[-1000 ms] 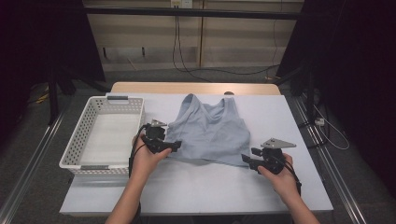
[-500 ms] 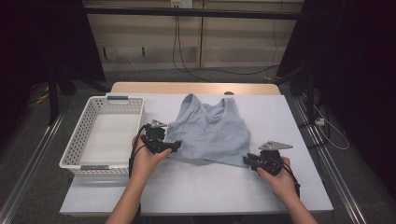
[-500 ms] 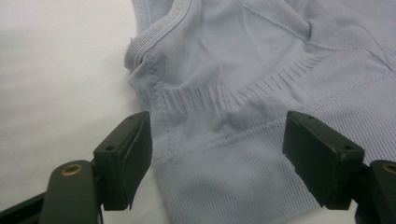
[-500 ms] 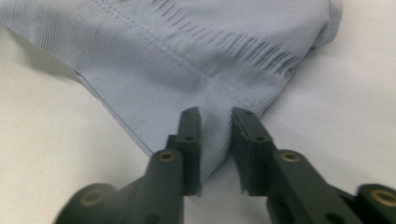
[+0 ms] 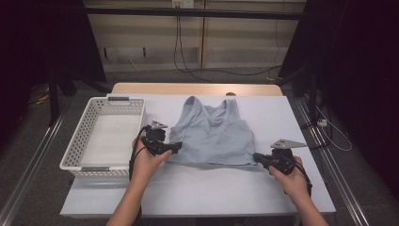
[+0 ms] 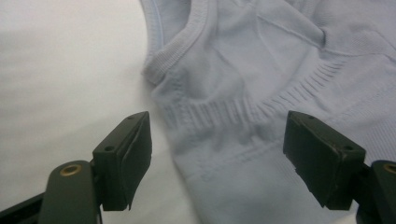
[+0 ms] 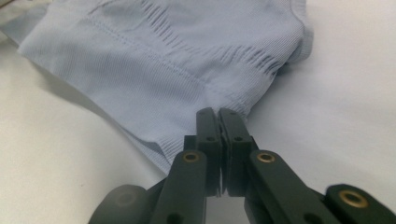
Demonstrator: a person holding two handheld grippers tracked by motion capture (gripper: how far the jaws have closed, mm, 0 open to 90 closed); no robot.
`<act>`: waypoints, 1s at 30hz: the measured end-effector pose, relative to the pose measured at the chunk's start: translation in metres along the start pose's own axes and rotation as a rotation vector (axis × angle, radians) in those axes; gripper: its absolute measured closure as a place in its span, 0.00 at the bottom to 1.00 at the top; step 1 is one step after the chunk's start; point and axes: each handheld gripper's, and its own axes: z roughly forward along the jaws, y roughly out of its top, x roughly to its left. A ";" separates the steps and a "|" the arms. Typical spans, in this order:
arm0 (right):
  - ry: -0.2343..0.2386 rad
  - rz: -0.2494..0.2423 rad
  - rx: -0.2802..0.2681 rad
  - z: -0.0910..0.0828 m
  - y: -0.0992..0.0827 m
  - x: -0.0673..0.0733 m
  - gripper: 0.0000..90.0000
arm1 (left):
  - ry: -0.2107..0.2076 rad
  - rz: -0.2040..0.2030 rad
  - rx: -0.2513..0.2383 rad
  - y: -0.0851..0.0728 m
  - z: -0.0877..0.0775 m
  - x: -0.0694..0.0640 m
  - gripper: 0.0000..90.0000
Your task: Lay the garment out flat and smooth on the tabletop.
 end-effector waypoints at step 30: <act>-0.039 -0.042 0.013 -0.020 -0.017 -0.006 0.98 | -0.060 -0.021 0.082 -0.019 0.008 -0.011 0.46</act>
